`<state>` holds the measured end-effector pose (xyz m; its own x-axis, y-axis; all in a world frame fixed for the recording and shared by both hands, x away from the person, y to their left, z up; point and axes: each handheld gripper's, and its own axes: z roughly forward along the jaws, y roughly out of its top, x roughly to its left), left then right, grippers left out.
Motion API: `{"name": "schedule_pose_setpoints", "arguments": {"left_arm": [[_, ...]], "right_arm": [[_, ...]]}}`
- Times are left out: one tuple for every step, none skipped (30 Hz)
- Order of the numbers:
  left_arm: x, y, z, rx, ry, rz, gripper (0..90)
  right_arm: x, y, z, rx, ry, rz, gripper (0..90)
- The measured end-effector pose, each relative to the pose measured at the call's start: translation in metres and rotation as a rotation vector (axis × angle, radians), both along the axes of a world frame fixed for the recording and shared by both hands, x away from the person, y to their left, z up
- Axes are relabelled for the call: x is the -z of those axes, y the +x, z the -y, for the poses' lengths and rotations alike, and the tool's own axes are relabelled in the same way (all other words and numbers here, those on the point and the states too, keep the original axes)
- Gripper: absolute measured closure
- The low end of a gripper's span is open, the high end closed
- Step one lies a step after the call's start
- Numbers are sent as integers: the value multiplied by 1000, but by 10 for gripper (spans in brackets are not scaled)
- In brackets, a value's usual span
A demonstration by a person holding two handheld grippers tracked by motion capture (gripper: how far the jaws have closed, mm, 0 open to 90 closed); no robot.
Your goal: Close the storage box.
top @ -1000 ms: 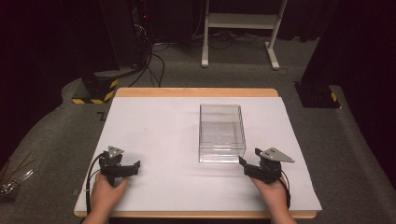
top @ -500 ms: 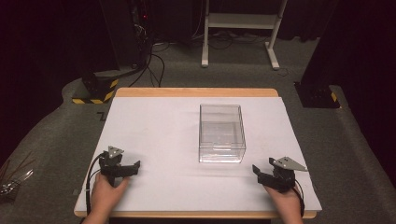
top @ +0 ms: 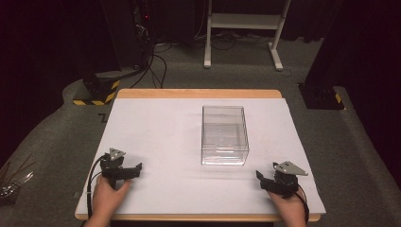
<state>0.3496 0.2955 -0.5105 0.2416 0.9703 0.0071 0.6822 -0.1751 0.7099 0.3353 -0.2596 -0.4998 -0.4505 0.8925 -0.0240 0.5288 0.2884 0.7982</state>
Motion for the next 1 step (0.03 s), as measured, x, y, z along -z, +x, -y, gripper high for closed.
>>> {"name": "schedule_pose_setpoints", "arguments": {"left_arm": [[0, 0, 0, 0, 0, 0, 14]], "right_arm": [[0, 0, 0, 2, 3, -2, 237]]}}
